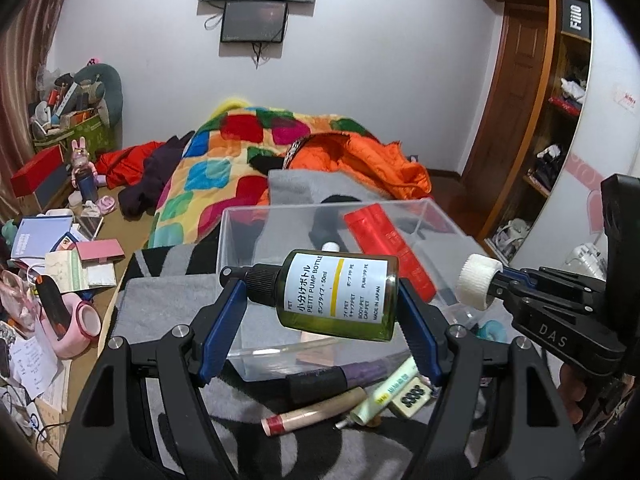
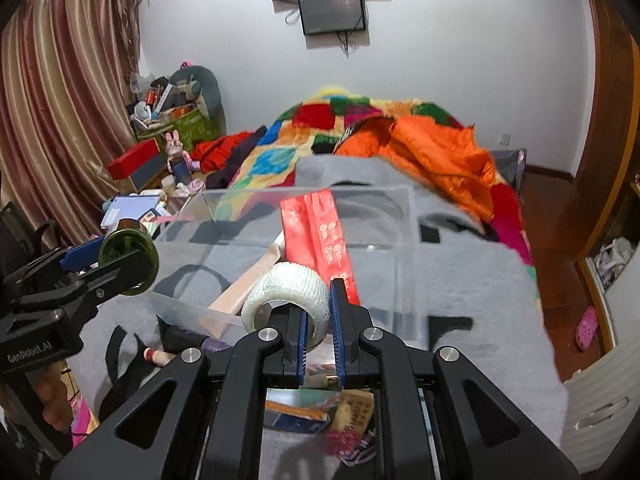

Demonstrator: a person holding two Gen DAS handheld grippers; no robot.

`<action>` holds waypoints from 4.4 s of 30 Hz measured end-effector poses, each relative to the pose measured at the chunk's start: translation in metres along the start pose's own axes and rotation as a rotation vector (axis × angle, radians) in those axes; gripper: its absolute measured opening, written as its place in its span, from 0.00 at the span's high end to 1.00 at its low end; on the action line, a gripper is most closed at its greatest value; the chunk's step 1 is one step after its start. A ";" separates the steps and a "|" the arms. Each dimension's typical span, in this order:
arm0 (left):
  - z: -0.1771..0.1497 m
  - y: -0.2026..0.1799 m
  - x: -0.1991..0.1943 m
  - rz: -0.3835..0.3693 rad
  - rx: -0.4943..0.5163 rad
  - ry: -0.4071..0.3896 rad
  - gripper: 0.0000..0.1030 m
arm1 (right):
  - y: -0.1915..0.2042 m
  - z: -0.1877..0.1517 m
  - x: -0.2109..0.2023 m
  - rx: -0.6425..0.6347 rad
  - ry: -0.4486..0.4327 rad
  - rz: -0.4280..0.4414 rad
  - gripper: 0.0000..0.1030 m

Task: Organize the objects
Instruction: 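Carry the green bottle and white tape roll into the box and release, then reach the right gripper toward the pink keychain, then grasp the pink keychain with the right gripper while the left gripper grasps the lipstick tube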

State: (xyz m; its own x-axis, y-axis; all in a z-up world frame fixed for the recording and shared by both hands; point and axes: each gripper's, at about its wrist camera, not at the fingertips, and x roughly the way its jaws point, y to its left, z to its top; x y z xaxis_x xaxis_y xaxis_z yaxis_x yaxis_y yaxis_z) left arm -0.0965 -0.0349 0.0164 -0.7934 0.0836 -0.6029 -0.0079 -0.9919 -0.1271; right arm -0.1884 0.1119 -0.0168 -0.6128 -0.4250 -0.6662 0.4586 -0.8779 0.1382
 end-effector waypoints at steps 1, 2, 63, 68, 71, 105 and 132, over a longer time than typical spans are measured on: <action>0.000 0.001 0.004 0.005 0.000 0.007 0.28 | 0.001 0.000 0.004 0.001 0.008 0.001 0.91; 0.000 0.002 0.009 0.007 0.000 0.013 0.28 | 0.002 0.001 0.008 0.001 0.014 0.000 0.91; -0.037 -0.013 -0.005 -0.044 0.054 0.123 0.26 | 0.002 -0.045 -0.038 -0.099 0.020 -0.086 0.43; -0.054 -0.022 0.000 -0.052 0.068 0.150 0.27 | -0.001 -0.069 -0.031 -0.097 0.066 -0.095 0.43; -0.064 -0.027 0.001 -0.060 0.075 0.163 0.32 | -0.006 -0.079 -0.029 -0.089 0.084 -0.110 0.43; -0.081 0.015 0.017 -0.040 0.091 0.234 0.39 | -0.026 -0.099 -0.017 -0.013 0.125 -0.072 0.89; -0.090 -0.002 -0.002 -0.151 0.186 0.275 0.85 | -0.035 -0.090 -0.038 0.022 0.084 -0.072 0.89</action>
State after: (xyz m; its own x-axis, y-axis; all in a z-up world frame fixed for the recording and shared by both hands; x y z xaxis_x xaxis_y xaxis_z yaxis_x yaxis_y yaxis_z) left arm -0.0407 -0.0240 -0.0529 -0.5814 0.2280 -0.7810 -0.2432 -0.9647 -0.1005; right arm -0.1228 0.1785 -0.0619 -0.5868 -0.3412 -0.7343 0.4002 -0.9106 0.1033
